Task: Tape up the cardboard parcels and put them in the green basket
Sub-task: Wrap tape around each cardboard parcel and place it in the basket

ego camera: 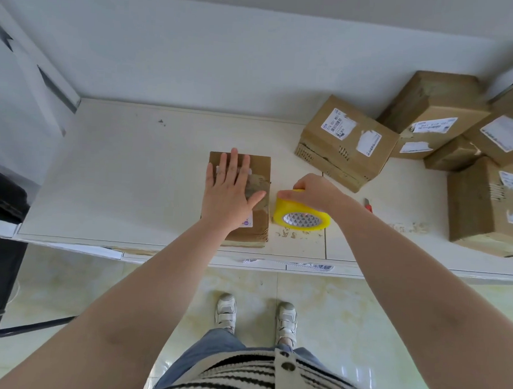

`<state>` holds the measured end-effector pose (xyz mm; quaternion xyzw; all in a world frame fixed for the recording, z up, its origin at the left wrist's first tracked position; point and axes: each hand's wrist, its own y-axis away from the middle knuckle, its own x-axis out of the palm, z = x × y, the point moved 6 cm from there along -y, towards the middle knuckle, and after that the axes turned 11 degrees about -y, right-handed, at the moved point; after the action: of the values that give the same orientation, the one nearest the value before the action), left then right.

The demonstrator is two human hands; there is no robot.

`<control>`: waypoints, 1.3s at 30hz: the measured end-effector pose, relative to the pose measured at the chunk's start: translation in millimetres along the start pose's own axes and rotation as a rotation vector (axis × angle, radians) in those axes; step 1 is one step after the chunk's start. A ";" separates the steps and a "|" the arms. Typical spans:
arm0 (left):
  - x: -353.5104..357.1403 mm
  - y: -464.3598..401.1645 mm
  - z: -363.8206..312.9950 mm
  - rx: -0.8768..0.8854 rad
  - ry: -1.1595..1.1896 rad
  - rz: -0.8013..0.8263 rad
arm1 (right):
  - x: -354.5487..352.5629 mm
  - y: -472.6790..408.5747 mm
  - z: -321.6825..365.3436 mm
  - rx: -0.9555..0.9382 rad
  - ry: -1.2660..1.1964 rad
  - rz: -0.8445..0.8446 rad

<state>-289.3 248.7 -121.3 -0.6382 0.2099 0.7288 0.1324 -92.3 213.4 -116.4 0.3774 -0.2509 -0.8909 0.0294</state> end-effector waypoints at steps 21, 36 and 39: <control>1.6 -10.8 -5.5 -0.042 0.094 0.140 | -2.8 2.5 7.9 0.056 0.246 -0.063; 2.1 -10.8 -4.8 -0.038 0.093 0.156 | -30.2 79.4 -181.7 0.620 -0.210 -0.543; 0.2 -10.4 -6.1 -0.032 0.090 0.162 | -38.5 81.0 -162.7 0.536 -0.280 -0.583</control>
<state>-279.2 254.9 -123.5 -0.6532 0.2549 0.7110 0.0532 35.9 82.9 -148.9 0.3022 -0.3580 -0.8079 -0.3574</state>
